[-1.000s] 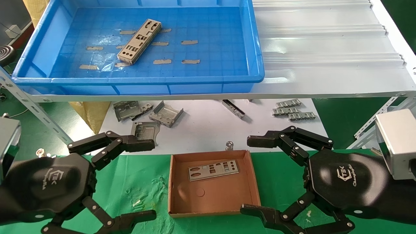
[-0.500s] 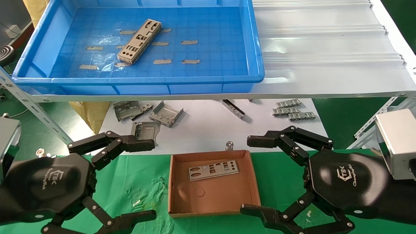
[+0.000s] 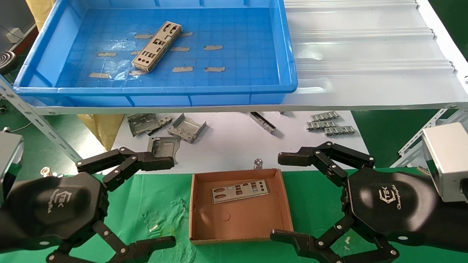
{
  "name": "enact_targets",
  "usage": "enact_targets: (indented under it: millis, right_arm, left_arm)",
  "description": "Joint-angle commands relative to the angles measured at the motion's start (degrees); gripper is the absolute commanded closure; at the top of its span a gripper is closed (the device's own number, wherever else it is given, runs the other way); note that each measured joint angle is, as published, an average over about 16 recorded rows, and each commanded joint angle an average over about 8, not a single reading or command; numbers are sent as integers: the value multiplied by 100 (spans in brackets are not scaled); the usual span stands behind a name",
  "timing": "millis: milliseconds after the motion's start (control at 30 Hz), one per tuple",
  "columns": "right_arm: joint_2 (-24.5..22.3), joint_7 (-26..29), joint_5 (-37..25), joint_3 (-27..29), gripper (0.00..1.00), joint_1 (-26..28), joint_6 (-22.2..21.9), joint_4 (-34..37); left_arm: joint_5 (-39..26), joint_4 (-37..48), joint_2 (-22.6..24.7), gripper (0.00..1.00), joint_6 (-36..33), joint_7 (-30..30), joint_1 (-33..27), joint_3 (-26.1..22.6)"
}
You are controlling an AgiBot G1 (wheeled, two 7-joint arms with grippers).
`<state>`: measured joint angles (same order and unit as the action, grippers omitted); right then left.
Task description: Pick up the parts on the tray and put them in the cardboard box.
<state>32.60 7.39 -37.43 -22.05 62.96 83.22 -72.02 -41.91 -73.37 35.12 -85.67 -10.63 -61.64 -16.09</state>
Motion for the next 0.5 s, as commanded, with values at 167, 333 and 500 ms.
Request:
enact_targets:
  millis: [167, 333, 500]
  right_arm:
    - [0, 0, 0, 0, 72, 0, 0, 0]
    - [0, 0, 0, 0, 100, 0, 0, 0]
    - [0, 0, 0, 0, 100, 0, 0, 0]
  left_arm:
    - [0, 0, 0, 0, 0, 0, 0, 0]
    - [0, 0, 0, 0, 0, 0, 0, 0]
    - [0, 0, 0, 0, 0, 0, 0, 0]
